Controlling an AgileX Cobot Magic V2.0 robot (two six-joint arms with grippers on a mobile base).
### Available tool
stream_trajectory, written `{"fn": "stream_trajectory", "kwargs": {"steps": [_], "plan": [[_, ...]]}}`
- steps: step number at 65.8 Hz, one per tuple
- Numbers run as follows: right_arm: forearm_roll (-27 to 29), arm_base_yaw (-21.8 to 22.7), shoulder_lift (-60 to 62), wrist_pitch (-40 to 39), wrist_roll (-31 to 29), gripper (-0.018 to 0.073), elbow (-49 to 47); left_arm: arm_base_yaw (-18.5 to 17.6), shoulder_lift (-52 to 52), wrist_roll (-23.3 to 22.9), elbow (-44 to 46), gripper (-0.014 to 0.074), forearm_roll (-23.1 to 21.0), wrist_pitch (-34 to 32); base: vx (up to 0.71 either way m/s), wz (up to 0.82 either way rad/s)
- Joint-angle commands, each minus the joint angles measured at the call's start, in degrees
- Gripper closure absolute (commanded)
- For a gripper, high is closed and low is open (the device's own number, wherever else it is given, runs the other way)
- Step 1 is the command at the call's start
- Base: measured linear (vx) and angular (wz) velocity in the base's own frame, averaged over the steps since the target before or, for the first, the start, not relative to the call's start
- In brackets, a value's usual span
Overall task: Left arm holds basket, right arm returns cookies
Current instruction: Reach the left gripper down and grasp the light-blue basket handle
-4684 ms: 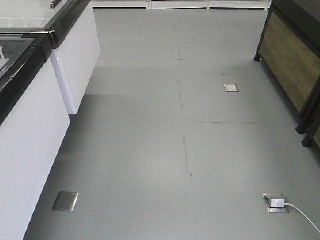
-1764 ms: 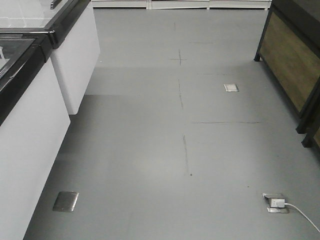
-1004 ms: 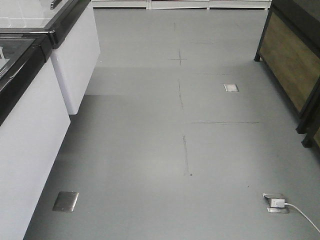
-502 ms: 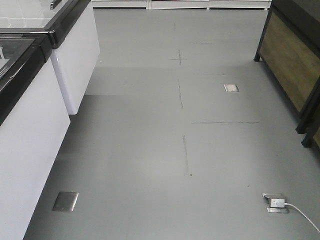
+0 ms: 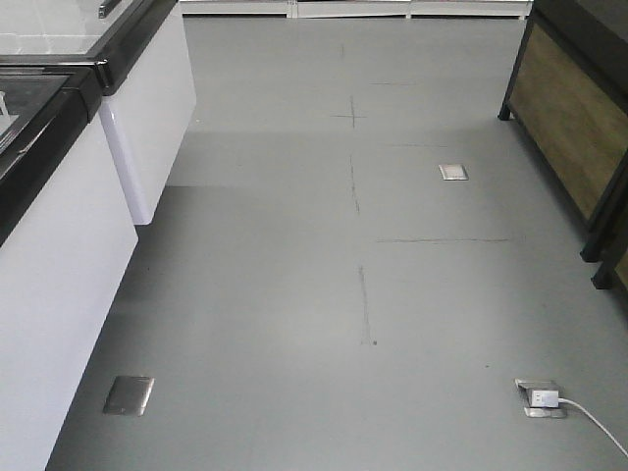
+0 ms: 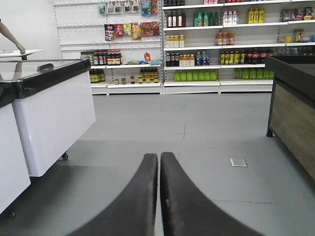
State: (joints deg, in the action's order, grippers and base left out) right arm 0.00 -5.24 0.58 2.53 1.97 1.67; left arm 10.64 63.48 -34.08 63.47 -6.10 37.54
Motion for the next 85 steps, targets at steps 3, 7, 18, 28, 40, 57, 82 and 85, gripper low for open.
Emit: {"fn": "stream_trajectory", "kwargs": {"steps": [3,7,18,28,40,57,82,85], "plan": [[-0.4,0.2,0.7,-4.0,-0.5,0.0566,0.1,9.2,2.1,4.2,9.5,0.0188,-5.0,6.6,0.0,0.0],[-0.4,0.2,0.7,-4.0,-0.5,0.0566,0.1,14.6,2.8,6.7,12.3,0.0188,-8.9,9.2,0.0,0.0],[-0.4,0.2,0.7,-4.0,-0.5,0.0566,0.1,30.1,3.1,13.7,15.5,0.0188,-24.7,11.0,0.0,0.0],[-0.4,0.2,0.7,-4.0,-0.5,0.0566,0.1,43.5,4.9,23.6,15.4,0.0188,-40.2,14.5,0.0,0.0],[-0.4,0.2,0.7,-4.0,-0.5,0.0566,0.1,53.0,9.9,37.0,15.4,0.0185,-57.0,17.1,0.0,0.0],[-0.4,0.2,0.7,-4.0,-0.5,0.0564,0.1,54.3,19.4,50.7,15.4,0.0116,-75.7,18.9,0.0,0.0],[-0.4,0.2,0.7,-4.0,-0.5,0.0563,0.1,50.9,30.5,57.1,15.4,0.0086,-90.9,19.1,0.0,0.0],[-0.4,0.2,0.7,-4.0,-0.5,0.0563,0.1,50.1,31.5,58.3,15.4,0.0086,-93.1,19.1,0.0,0.0]]}}
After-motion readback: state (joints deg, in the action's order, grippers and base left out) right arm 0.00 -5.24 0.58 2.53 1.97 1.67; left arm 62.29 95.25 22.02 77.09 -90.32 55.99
